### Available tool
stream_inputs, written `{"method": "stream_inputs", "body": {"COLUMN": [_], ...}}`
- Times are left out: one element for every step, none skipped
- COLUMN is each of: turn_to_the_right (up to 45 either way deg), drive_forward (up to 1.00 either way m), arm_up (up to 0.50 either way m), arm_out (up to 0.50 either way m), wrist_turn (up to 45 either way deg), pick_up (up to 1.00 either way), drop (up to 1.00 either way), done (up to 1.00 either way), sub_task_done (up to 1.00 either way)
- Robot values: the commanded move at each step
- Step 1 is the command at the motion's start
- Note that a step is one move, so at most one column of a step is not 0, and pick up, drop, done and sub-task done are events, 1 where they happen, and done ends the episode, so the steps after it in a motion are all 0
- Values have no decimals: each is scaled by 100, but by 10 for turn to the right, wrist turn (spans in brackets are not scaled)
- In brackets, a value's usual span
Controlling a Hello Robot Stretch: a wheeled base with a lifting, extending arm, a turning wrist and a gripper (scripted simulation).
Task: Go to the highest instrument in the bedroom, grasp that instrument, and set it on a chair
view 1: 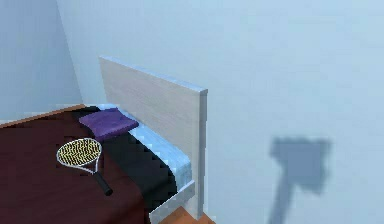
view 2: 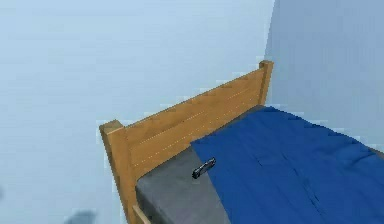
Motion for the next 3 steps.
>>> {"method": "stream_inputs", "body": {"turn_to_the_right": [0,0,0], "drive_forward": [0,0,0], "arm_up": [18,0,0], "arm_out": [0,46,0], "wrist_turn": [0,0,450], "pick_up": [0,0,0], "drop": [0,0,0], "done": [0,0,0], "sub_task_done": [0,0,0]}}
